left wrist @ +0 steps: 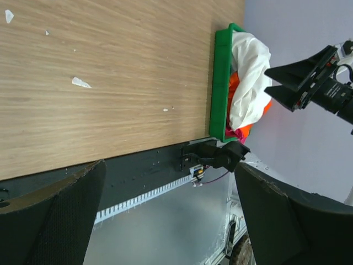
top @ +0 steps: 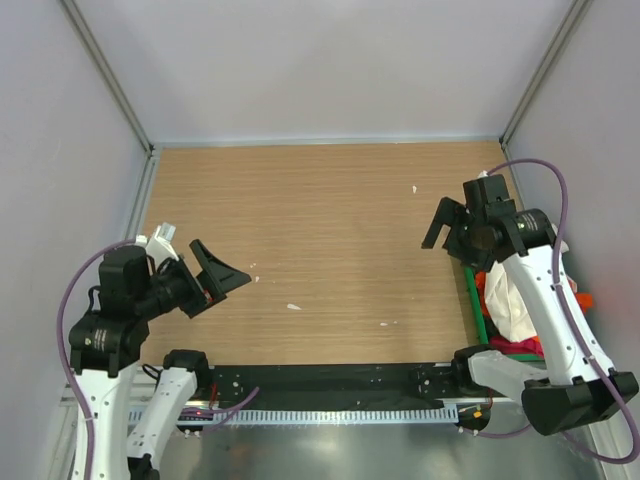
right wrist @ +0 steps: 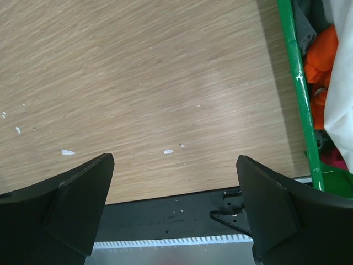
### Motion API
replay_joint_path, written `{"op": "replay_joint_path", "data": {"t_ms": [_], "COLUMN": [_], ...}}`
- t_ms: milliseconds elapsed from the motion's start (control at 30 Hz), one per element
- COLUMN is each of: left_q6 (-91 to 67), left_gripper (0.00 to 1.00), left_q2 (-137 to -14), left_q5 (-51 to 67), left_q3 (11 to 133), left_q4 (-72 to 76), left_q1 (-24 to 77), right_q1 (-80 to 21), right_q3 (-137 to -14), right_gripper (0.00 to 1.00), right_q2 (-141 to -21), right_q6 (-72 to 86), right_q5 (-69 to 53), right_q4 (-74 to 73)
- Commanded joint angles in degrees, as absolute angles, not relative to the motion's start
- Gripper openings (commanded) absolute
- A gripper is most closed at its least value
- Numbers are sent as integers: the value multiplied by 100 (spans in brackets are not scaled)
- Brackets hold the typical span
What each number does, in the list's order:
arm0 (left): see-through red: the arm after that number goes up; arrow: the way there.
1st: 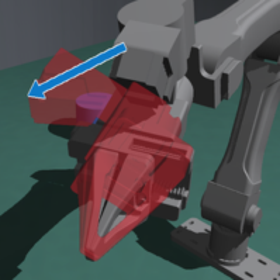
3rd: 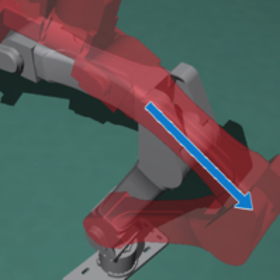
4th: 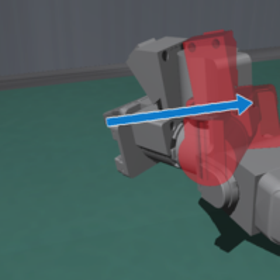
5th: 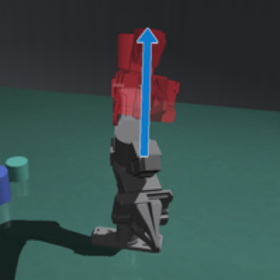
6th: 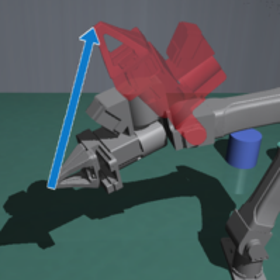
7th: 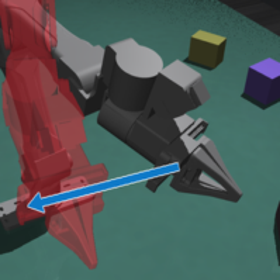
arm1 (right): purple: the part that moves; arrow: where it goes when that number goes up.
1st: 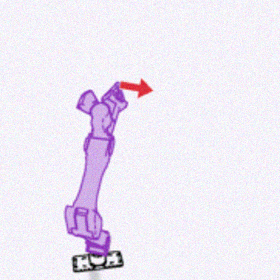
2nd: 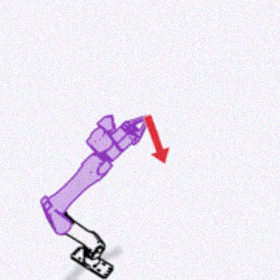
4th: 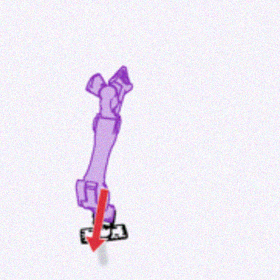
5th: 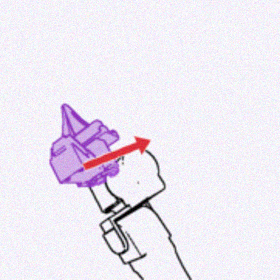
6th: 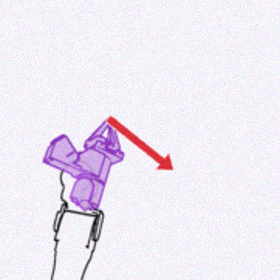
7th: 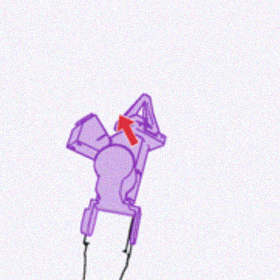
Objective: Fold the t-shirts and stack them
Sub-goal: Grab the tshirt from the pile
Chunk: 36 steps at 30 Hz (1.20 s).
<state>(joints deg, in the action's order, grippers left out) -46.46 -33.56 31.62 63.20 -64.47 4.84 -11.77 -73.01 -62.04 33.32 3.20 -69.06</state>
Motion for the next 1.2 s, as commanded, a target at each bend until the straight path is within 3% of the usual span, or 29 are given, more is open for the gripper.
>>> {"op": "replay_joint_path", "data": {"t_ms": [0,100,200,300,467,767,1000,1167], "left_q6": [-4246,-4149,-4078,-4008,-3815,-3621,-3577,-3577], "left_gripper": [100,97,90,87,84,83,83,83], "left_q2": [-3629,-3761,-3814,-3893,-4375,-5018,-5212,-5186], "left_q5": [3437,3384,3462,3568,3762,3437,3357,3375], "left_q3": [6749,6873,6908,7039,7513,7963,8051,7998], "left_q4": [-6784,-7066,-7172,-7146,-7101,-7014,-7049,-7031], "left_q1": [457,457,457,457,457,659,826,870], "right_q1": [-1160,-1160,-705,130,579,642,642,642], "right_q3": [-7759,-8067,-8182,-8575,-9193,-9562,-8993,-8578], "right_gripper": [100,97,83,60,62,62,49,49], "right_q2": [-6677,-7127,-7785,-8611,-9245,-10028,-9835,-9817], "right_q6": [3515,3499,3340,3173,2822,2505,2531,2619], "right_q5": [370,457,632,562,2316,3637,3964,3876], "right_q4": [-6821,-6663,-6356,-6345,-6521,-6460,-6311,-6012]}}
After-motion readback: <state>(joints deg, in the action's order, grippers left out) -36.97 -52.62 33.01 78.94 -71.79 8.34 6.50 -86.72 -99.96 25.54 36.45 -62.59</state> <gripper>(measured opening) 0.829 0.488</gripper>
